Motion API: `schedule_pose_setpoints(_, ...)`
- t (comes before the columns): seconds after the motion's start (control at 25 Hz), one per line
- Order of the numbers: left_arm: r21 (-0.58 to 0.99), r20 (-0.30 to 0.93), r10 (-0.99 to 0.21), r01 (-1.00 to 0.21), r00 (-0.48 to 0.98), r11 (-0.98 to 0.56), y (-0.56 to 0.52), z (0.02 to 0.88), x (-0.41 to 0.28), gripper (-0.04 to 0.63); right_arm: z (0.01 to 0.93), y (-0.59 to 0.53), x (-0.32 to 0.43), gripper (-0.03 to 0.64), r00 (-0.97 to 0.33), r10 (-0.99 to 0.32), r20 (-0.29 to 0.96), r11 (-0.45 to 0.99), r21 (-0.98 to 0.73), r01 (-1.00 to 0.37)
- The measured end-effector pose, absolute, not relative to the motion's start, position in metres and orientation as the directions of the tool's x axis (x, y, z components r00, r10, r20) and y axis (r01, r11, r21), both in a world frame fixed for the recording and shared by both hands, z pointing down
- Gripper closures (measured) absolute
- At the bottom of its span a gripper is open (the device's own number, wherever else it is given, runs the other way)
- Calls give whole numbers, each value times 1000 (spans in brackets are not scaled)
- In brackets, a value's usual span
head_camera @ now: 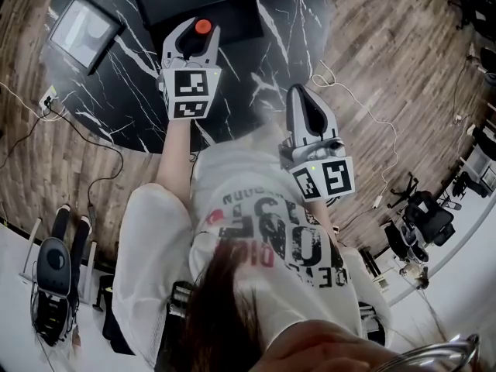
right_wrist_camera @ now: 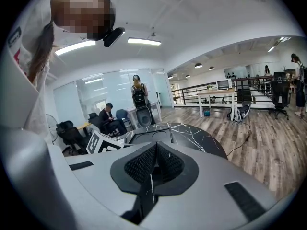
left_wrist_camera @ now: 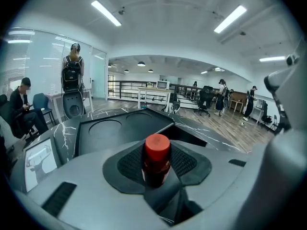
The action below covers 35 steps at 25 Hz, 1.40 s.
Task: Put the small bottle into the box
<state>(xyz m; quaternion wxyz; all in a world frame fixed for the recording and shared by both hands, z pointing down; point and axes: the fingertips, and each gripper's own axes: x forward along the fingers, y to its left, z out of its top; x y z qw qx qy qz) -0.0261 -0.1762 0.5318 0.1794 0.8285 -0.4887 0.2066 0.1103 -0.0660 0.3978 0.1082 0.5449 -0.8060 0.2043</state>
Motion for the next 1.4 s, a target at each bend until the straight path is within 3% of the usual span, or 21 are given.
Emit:
schedule_pose_setpoints(0.28, 32, 547, -721, -871, 426, -491, -167, 535, -22, 448, 397, -64, 108, 615, -392, -832, 393, 332, -212, -919)
schedule_pose_setpoints(1.4, 40, 538, -732, -880, 418, -473, -170, 536, -23, 445, 395, -59, 112, 615, -383, -840, 384, 325, -209, -922)
